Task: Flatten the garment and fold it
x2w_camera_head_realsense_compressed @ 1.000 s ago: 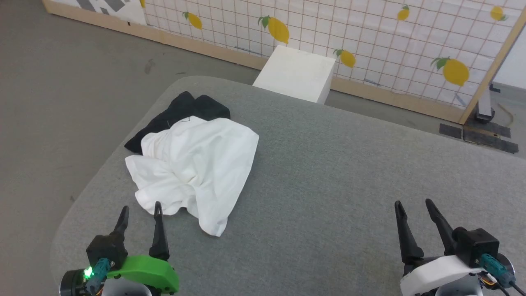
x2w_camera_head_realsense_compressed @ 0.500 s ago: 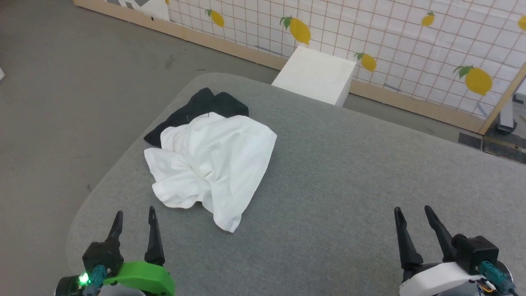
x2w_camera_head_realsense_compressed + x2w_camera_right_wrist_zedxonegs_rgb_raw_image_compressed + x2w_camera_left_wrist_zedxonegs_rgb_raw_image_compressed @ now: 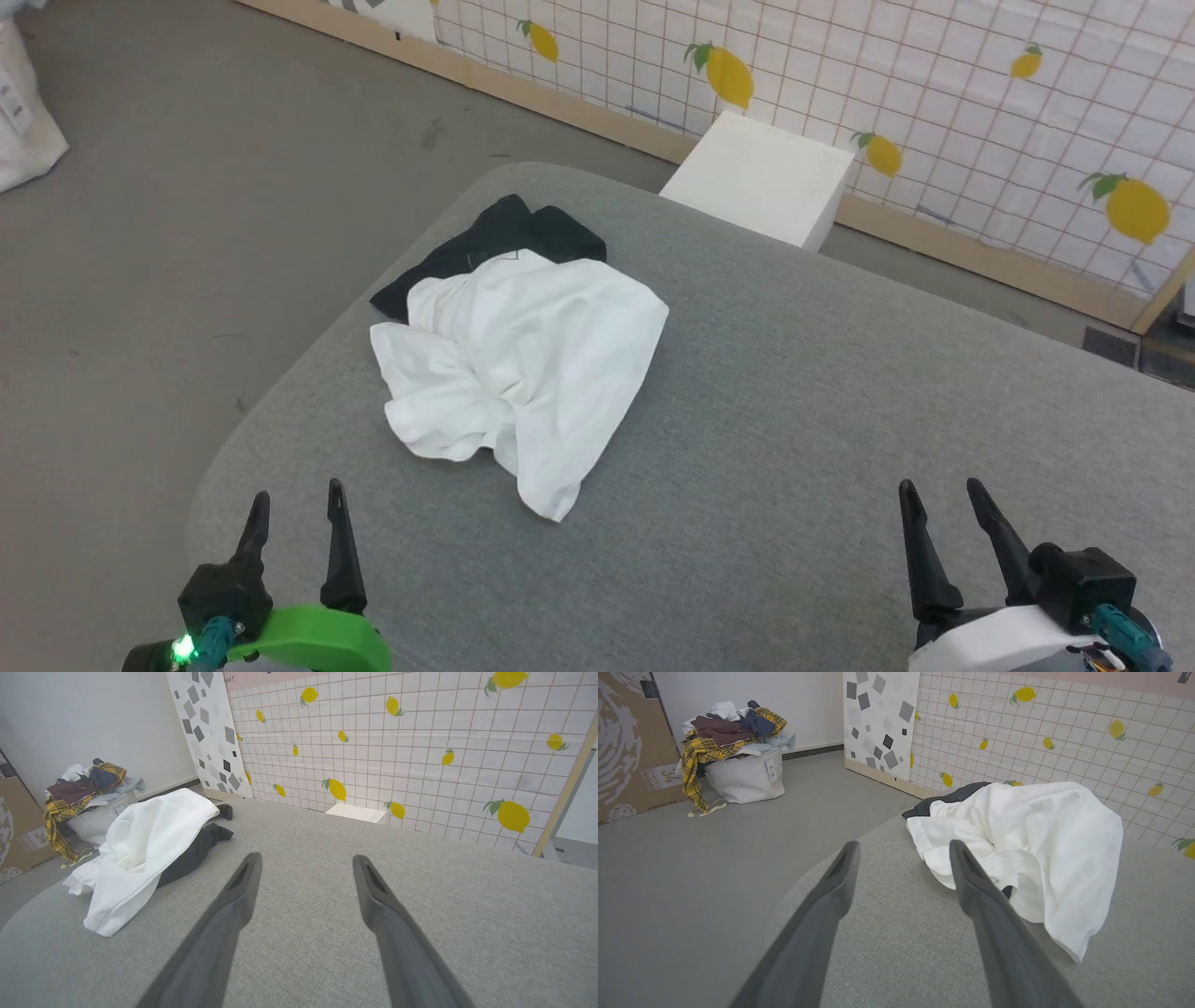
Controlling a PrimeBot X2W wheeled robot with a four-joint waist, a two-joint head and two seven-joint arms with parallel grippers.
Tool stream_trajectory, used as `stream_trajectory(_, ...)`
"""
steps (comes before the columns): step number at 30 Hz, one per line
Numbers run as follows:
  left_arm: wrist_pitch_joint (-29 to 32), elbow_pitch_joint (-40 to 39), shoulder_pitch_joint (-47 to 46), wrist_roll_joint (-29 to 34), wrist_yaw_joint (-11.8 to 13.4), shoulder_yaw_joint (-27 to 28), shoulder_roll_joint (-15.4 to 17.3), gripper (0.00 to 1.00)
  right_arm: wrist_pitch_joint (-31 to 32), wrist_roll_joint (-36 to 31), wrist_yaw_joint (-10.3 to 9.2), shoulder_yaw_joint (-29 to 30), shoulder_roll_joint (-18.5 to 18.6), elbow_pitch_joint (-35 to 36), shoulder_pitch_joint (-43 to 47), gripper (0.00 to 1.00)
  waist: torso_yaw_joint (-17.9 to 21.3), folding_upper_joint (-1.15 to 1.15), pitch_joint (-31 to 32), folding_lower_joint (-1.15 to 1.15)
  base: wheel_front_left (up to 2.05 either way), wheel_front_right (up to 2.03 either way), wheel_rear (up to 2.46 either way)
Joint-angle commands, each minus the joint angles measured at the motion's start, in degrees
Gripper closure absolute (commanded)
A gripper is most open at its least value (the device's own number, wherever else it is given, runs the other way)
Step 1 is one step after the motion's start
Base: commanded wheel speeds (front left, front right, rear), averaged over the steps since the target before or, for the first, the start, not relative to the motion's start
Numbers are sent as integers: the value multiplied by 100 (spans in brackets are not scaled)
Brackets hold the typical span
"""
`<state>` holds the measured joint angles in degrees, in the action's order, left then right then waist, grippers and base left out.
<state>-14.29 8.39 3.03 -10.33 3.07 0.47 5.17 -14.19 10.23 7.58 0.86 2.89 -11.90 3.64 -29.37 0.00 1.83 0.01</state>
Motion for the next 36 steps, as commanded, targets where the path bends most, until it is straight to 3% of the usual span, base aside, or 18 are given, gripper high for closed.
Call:
stream_trajectory(1,-59,23,90,-97,22,-6,39,0,-69,48,-9,12,-2,-33,84,0,-66,0,9,-1,0,0,0)
stream_trajectory(15,-51,71,20,-198,6,-66,50,0,-68,39,-9,21,-2,-66,40,0,-80,0,-89,-1,0,0,0)
stream_trajectory(19,77,117,-477,-305,-190,-150,107,0,-17,-11,-9,61,-2,-6,14,0,-98,0,-192,-1,0,0,0)
stream_trajectory(25,444,518,-2131,-587,-618,-228,277,0,191,-201,-9,75,-2,179,-137,0,101,0,-505,-1,0,0,0)
stream_trajectory(29,1263,1318,-3341,-1111,-897,-344,292,0,427,-427,-9,132,-2,424,-210,0,364,0,-869,-1,0,0,0)
stream_trajectory(36,4174,3028,-4891,-2068,-1032,-742,397,0,898,-805,-9,336,-2,1051,-230,0,877,0,-1557,-1,0,0,0)
